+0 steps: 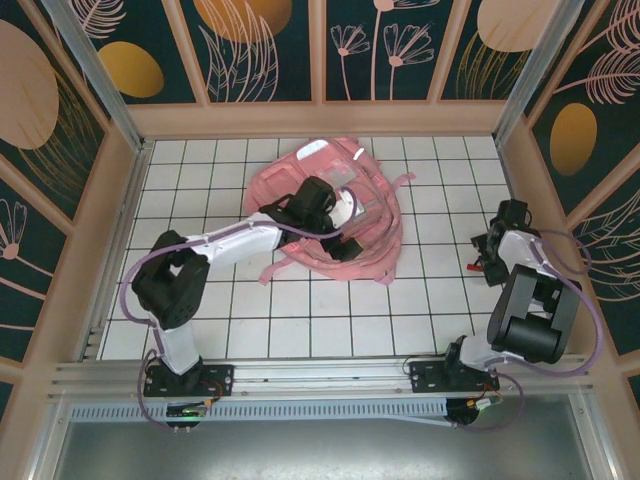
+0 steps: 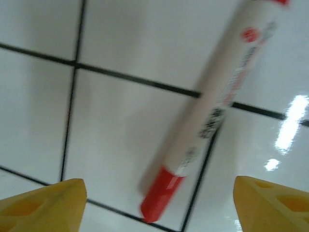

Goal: Pack the student bag

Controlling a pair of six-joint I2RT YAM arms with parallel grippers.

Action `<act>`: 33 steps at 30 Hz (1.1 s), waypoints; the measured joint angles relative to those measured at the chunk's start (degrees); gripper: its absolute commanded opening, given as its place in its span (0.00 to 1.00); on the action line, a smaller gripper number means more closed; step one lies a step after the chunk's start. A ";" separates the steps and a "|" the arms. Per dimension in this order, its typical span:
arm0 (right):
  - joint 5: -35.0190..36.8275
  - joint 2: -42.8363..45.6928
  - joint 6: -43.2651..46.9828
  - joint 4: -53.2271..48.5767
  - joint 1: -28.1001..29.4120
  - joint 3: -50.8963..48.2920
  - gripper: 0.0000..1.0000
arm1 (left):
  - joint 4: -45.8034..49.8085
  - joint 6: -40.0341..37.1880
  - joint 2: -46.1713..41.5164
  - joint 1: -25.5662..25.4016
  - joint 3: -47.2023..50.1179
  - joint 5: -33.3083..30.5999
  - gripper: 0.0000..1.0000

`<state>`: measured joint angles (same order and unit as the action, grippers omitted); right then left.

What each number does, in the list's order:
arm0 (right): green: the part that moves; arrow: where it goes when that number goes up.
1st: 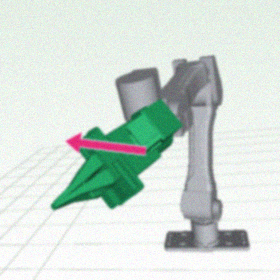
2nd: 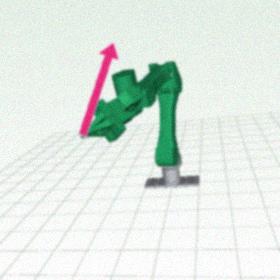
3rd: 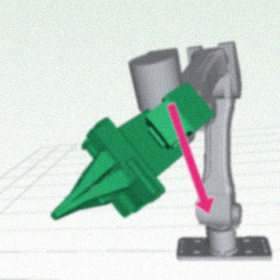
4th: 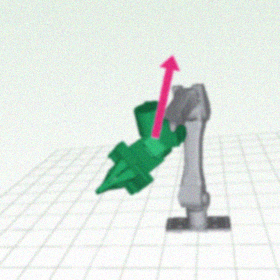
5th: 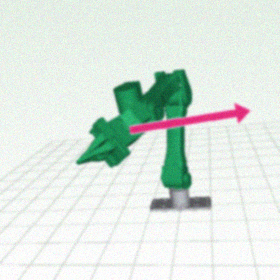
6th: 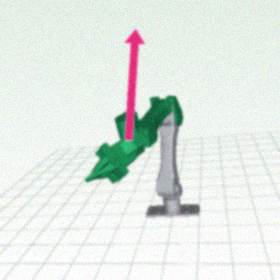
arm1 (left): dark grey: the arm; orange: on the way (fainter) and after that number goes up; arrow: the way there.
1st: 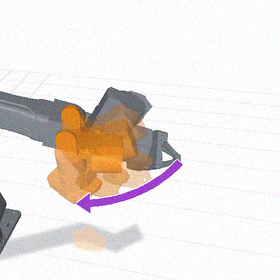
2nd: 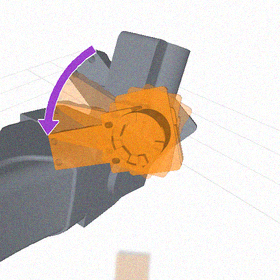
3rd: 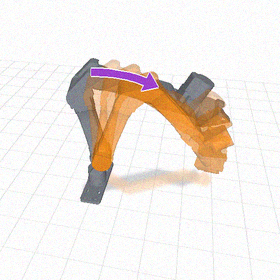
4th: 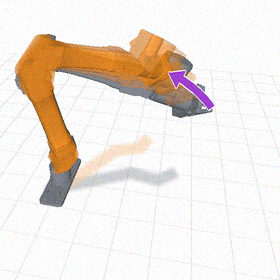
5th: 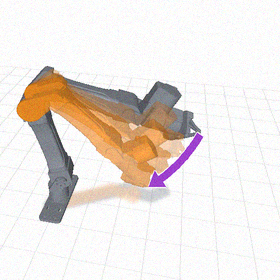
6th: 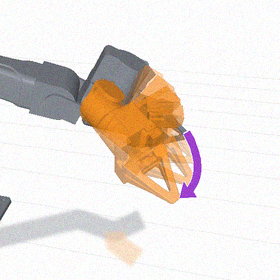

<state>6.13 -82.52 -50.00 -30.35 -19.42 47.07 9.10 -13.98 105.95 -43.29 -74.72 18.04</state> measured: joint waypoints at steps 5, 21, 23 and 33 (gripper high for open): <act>0.44 1.49 -1.03 -0.11 -4.13 -1.27 0.80 | 2.34 0.20 4.33 -1.22 -1.42 -9.81 0.93; 2.08 -8.55 8.70 2.58 -6.40 -0.28 0.19 | 4.00 7.48 3.80 -1.31 -7.06 -21.73 0.00; 1.68 -9.01 9.92 3.54 -6.43 -0.20 0.07 | 4.00 8.33 2.91 -1.11 -7.04 -21.29 0.00; -6.29 -3.21 10.27 8.13 -2.38 -3.80 0.00 | 3.91 17.77 -1.88 2.19 -5.77 -12.46 0.00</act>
<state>-0.16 -85.73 -39.72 -22.22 -21.80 43.27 13.02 3.79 104.07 -41.10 -80.49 5.58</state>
